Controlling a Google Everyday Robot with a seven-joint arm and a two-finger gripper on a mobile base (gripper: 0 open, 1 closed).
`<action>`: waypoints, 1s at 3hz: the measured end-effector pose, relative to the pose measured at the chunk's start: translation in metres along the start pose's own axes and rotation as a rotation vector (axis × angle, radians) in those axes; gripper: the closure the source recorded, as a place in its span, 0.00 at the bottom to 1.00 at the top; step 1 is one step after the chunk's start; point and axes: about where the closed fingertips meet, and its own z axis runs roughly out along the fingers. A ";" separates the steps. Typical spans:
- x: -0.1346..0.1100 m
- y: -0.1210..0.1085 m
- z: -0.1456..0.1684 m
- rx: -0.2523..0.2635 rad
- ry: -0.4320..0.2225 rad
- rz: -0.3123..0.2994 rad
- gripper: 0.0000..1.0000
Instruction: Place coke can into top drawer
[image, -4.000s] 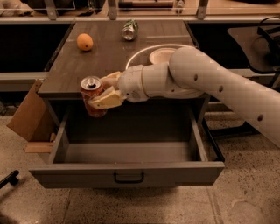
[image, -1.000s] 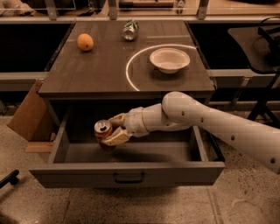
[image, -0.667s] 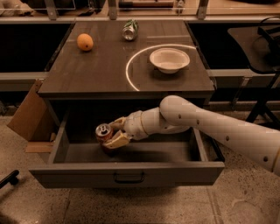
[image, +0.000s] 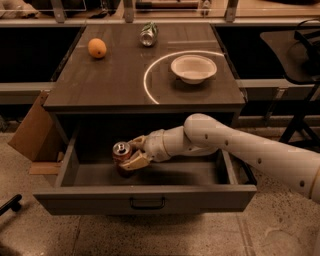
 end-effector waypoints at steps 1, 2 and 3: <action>0.004 -0.003 -0.003 0.010 -0.009 0.006 0.30; 0.004 -0.007 -0.012 0.025 -0.023 0.003 0.07; -0.002 -0.011 -0.029 0.050 -0.041 -0.004 0.00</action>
Offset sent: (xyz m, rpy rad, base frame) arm 0.0106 -0.0309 0.0113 0.0416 -0.0320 -0.0495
